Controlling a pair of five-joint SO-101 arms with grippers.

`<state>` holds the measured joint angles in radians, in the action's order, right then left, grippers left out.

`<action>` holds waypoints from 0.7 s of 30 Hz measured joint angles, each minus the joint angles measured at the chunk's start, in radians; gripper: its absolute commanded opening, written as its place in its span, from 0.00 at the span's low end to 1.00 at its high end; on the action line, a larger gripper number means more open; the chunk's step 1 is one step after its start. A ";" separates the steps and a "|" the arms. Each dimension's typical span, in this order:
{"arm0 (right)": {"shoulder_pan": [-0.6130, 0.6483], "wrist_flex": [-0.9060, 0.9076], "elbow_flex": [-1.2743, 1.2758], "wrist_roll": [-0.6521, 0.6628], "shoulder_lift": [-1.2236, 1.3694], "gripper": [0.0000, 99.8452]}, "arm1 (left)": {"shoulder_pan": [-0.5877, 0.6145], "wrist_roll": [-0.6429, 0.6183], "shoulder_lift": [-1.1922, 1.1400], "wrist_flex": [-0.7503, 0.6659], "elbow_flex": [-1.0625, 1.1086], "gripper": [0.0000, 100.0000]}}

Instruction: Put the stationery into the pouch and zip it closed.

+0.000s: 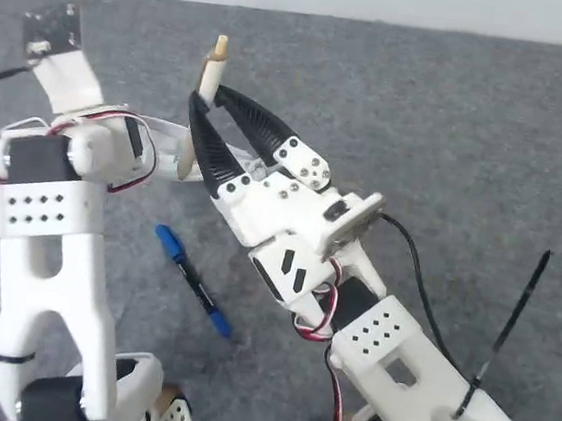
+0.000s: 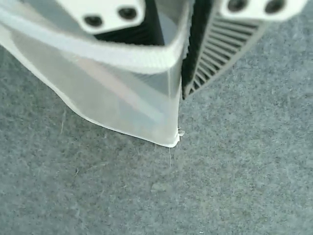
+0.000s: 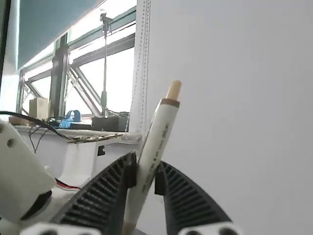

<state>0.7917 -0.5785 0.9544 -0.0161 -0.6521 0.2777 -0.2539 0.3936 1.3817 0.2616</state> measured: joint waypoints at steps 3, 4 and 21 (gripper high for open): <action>0.000 -0.002 -0.002 0.083 0.018 0.01 | 0.000 0.002 0.000 0.000 0.002 0.01; 0.000 -0.002 -0.002 0.100 0.018 0.01 | 0.000 0.002 0.000 0.000 0.002 0.01; 0.000 -0.132 0.006 0.133 0.025 0.01 | 0.002 0.002 -0.002 0.000 0.002 0.01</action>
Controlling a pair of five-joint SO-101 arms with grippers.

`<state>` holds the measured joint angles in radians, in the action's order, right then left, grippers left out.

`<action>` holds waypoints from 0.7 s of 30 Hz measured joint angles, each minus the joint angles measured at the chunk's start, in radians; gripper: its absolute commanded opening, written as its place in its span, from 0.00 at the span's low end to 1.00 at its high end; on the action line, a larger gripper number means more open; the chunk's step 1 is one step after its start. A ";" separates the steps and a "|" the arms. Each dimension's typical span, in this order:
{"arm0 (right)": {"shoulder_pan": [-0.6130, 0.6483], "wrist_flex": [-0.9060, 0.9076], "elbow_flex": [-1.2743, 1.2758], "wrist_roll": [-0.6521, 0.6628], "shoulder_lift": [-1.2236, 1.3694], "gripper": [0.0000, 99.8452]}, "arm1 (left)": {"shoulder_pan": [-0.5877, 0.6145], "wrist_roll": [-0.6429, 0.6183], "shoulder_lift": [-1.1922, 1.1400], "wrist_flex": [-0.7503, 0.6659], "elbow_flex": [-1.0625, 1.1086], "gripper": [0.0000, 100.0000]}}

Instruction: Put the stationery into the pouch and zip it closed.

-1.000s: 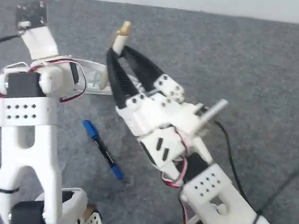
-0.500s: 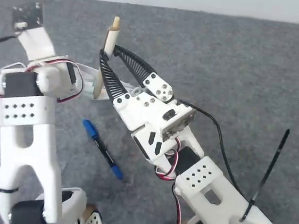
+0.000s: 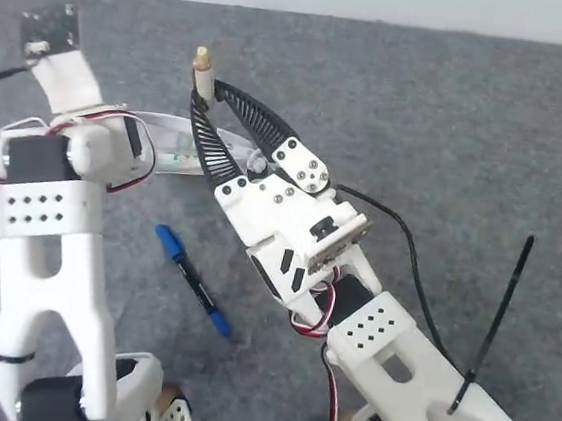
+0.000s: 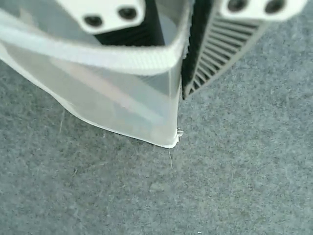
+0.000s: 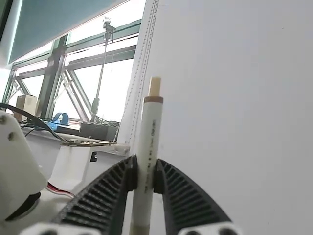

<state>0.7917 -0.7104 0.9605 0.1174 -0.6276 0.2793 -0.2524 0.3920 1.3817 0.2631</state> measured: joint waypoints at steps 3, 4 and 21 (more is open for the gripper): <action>0.000 -0.006 0.000 0.000 0.000 0.01 | 0.000 0.000 0.000 0.000 0.000 0.01; 0.000 0.002 0.000 0.000 0.000 0.01 | 0.000 0.000 0.000 0.000 0.000 0.01; 0.017 0.552 -0.083 0.288 0.081 0.06 | 0.000 0.002 0.000 0.000 0.000 0.01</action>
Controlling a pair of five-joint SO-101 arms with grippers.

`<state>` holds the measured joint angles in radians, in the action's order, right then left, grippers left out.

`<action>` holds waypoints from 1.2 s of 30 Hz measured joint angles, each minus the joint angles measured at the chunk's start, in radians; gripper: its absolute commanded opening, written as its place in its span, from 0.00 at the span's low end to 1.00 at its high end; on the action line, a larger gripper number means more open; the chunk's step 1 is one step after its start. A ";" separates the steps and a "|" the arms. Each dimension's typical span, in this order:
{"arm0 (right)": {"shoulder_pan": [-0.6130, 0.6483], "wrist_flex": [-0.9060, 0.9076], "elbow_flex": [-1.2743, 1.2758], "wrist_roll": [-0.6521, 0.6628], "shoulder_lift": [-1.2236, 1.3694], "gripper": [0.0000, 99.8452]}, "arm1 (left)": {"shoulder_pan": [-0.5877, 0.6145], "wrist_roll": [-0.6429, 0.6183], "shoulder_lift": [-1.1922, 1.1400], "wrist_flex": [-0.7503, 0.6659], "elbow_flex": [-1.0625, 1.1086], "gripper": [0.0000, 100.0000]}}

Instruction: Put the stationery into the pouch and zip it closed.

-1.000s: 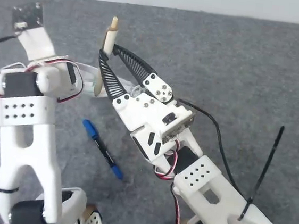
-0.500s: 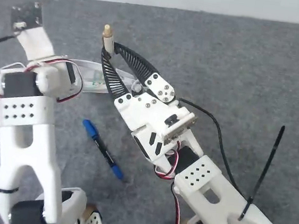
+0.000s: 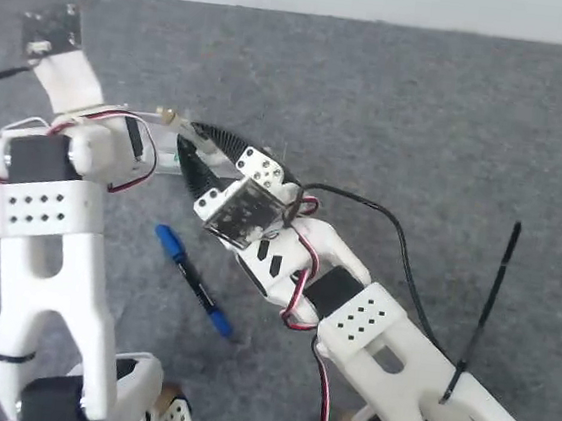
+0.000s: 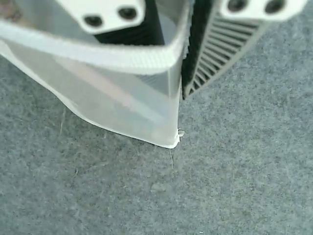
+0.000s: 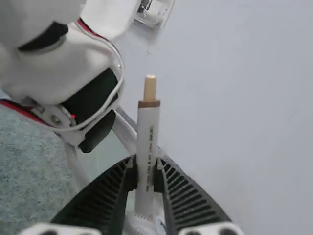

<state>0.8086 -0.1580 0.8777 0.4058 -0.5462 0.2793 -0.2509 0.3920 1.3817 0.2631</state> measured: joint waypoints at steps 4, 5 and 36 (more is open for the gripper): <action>0.002 0.081 -0.023 0.003 -0.012 0.26 | 0.000 0.000 0.000 0.000 0.000 0.01; 0.003 0.098 -0.023 0.003 -0.017 0.29 | -0.002 0.000 0.000 0.000 0.000 0.01; 0.094 0.347 -0.025 -0.285 -0.299 0.03 | -0.002 0.000 0.000 0.000 0.002 0.01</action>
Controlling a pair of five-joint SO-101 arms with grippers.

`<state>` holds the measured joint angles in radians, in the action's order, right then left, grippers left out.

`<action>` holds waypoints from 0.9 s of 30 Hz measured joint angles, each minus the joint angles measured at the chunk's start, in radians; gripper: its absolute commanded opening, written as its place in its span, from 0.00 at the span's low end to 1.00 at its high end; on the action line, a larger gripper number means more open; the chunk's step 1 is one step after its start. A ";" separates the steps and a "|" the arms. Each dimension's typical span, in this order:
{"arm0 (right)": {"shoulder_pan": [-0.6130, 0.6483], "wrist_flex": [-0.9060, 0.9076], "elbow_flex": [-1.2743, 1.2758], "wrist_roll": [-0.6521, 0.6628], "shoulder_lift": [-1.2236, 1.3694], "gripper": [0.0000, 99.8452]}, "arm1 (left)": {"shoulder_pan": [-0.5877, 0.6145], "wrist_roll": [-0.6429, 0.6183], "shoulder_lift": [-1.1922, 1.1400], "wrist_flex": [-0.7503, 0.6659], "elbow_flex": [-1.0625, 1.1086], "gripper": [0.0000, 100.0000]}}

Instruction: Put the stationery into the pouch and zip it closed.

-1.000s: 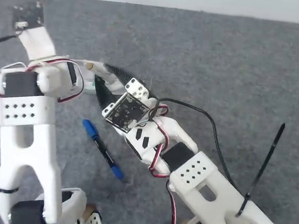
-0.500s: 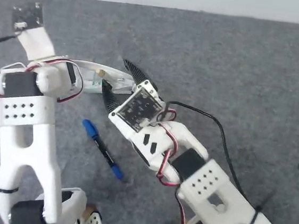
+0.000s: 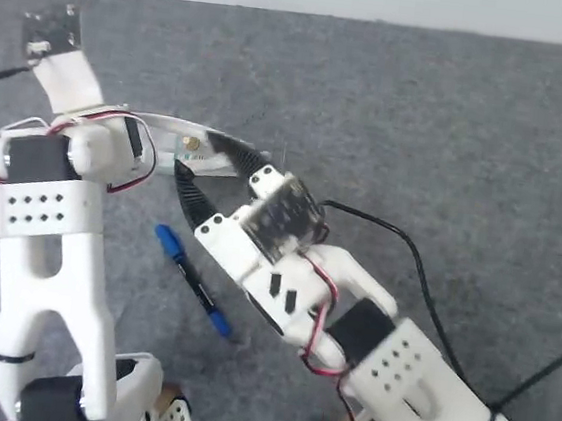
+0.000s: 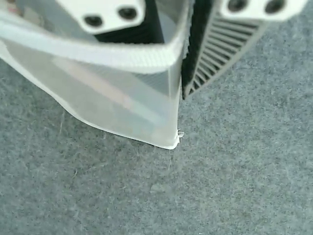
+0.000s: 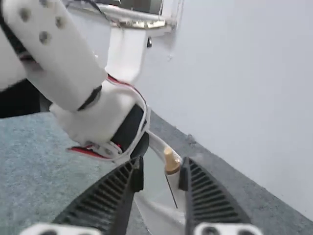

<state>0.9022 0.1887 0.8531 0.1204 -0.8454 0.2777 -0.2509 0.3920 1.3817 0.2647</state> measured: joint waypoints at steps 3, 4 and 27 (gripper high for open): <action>0.014 -0.009 0.000 0.000 -0.077 0.00 | 0.000 0.000 0.000 0.000 0.000 0.01; 0.014 -0.011 0.000 0.000 -0.101 0.01 | 0.000 0.000 0.000 0.000 0.000 0.01; -0.141 -0.068 -0.163 -0.011 0.379 0.01 | 0.000 -0.003 0.000 0.000 0.000 0.01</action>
<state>0.7610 0.1212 0.6905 0.1097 -0.4664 0.2777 -0.2539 0.3920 1.3817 0.2647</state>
